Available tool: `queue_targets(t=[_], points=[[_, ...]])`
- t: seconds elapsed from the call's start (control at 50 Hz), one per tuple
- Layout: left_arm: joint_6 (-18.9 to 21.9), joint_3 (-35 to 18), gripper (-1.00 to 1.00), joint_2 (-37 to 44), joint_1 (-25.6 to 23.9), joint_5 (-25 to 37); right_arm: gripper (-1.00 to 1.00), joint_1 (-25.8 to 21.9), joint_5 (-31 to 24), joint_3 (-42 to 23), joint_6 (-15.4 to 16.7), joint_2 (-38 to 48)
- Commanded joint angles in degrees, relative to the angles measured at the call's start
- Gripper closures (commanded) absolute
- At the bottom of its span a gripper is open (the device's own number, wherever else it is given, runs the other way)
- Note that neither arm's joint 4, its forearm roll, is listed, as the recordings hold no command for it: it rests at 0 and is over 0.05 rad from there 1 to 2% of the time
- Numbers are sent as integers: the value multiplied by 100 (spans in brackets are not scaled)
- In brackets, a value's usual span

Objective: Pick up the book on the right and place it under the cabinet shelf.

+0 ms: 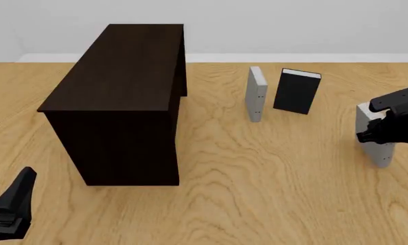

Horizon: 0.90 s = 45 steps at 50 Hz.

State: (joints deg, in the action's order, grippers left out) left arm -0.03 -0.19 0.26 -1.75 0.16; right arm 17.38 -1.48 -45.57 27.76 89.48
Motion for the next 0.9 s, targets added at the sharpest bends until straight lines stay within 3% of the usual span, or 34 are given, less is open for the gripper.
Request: queue_targets(t=[0.02, 0.08, 0.44, 0.5, 0.52, 0.54, 0.58, 0.72, 0.74, 0.8, 0.84, 0.86, 0.88, 0.9], points=[[1, 0, -100, 0, 0, 0, 100, -66, -108, 100, -97, -366], [1, 0, -100, 0, 0, 0, 100, -240, -247, 116, -348, -669], [1, 0, -100, 0, 0, 0, 100, -420, -956, 65, -741, -1612], [1, 0, -100, 0, 0, 0, 100, -644, -1076, 56, -1360, -1833], [1, 0, -100, 0, 0, 0, 100, -698, -1079, 81, -1431, -1878], [1, 0, -100, -1, 1, -1, 100, -905, -1096, 157, -1727, -2037], [1, 0, -100, -1, 0, -1, 100, -934, -1049, 186, -1961, -2112], [0, 0, -100, 0, 1, 0, 100, -1310, -1124, 261, -2389, -2395], [1, 0, -100, 0, 0, 0, 100, -1475, -1176, 286, -2642, -2533], [0, 0, -100, 0, 1, 0, 100, -1444, -1179, 229, -2645, -2520], [1, 0, -100, 0, 1, 0, 100, -1667, -1205, 304, -2877, -2691], [2, 0, -100, 0, 0, 0, 100, -1865, -1204, 361, -3157, -2886], [0, 0, -100, -1, 1, -1, 100, -1886, -1238, 351, -3136, -2880], [1, 0, -100, -1, 0, -1, 100, -2017, -1230, 381, -3320, -3031]])
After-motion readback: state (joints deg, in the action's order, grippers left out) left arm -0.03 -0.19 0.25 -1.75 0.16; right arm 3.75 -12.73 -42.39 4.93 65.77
